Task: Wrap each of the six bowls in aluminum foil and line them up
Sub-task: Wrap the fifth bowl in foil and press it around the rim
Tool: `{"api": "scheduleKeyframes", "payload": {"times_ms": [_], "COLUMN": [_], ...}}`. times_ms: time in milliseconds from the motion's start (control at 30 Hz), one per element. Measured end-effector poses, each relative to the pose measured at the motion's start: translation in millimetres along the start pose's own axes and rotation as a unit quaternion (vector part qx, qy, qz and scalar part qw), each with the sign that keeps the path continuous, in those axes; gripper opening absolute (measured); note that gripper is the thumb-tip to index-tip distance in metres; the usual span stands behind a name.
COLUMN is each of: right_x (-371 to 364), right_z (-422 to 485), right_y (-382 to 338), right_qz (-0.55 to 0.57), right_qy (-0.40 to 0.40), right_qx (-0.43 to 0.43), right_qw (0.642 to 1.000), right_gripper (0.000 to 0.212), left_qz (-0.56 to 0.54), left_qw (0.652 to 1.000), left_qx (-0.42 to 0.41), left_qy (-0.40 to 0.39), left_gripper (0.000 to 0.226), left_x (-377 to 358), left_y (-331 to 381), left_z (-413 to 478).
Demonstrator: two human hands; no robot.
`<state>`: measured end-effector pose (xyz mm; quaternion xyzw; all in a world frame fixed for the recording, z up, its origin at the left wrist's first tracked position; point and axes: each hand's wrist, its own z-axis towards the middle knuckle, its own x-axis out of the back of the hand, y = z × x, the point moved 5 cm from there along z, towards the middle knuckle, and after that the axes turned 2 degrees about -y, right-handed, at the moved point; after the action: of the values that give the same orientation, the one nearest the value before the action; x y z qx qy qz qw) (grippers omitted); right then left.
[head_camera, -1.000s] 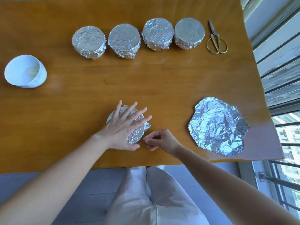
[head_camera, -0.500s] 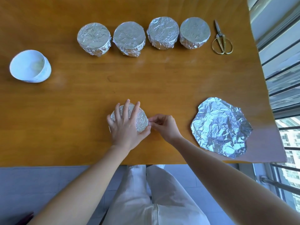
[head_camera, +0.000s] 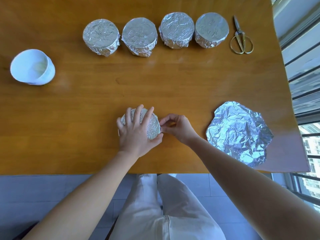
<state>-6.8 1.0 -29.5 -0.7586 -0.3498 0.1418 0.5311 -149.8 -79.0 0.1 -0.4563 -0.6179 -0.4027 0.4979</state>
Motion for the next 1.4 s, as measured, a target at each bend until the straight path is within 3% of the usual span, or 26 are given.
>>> {"api": "scheduleKeyframes", "payload": {"times_ms": [133,333,633,900,1033,1267,1333,1400], "right_x": [-0.4,4.0,4.2,-3.3,-8.9,15.2,26.0,32.8], "right_z": [2.0,-0.3,2.7,2.9,-8.0,-10.9,-7.4,-2.7], "right_y": [-4.6,0.5,-8.7,-28.4,-21.6,-0.1,0.5,-4.4], "right_qz": [-0.013,-0.032,-0.133,-0.368,-0.336,-0.259,-0.234,-0.210], "right_qy": [-0.020,-0.007,-0.031,-0.009,0.028,-0.026,0.003,0.042], "right_qx": [0.013,0.003,0.047,0.146,0.124,-0.001,-0.003,0.014], "right_qw": [1.000,0.999,0.989,0.918,0.933,0.966,0.972,0.977], "right_gripper": [0.037,0.011,0.014,0.007,0.004,0.017,0.014,0.022], "left_qz": [0.008,0.016,0.019,0.017,0.015,0.049,0.030,-0.005], "left_qw": [1.000,0.999,0.999,0.999,0.996,0.959,0.966,0.984], "left_qx": [-0.013,-0.032,-0.049,-0.051,-0.083,-0.280,-0.258,-0.177], "left_qy": [-0.003,-0.004,-0.008,-0.008,-0.006,-0.006,0.012,0.028], "left_gripper": [0.087,0.086,0.085,0.084,0.087,0.103,0.105,0.104], "left_x": [-0.4,0.7,0.9,1.7,2.9,10.3,18.7,24.4], "left_y": [-1.2,-0.2,0.3,0.6,1.5,8.3,7.5,4.8], "left_z": [2.7,3.1,4.5,4.7,5.6,17.8,18.0,16.6]}}
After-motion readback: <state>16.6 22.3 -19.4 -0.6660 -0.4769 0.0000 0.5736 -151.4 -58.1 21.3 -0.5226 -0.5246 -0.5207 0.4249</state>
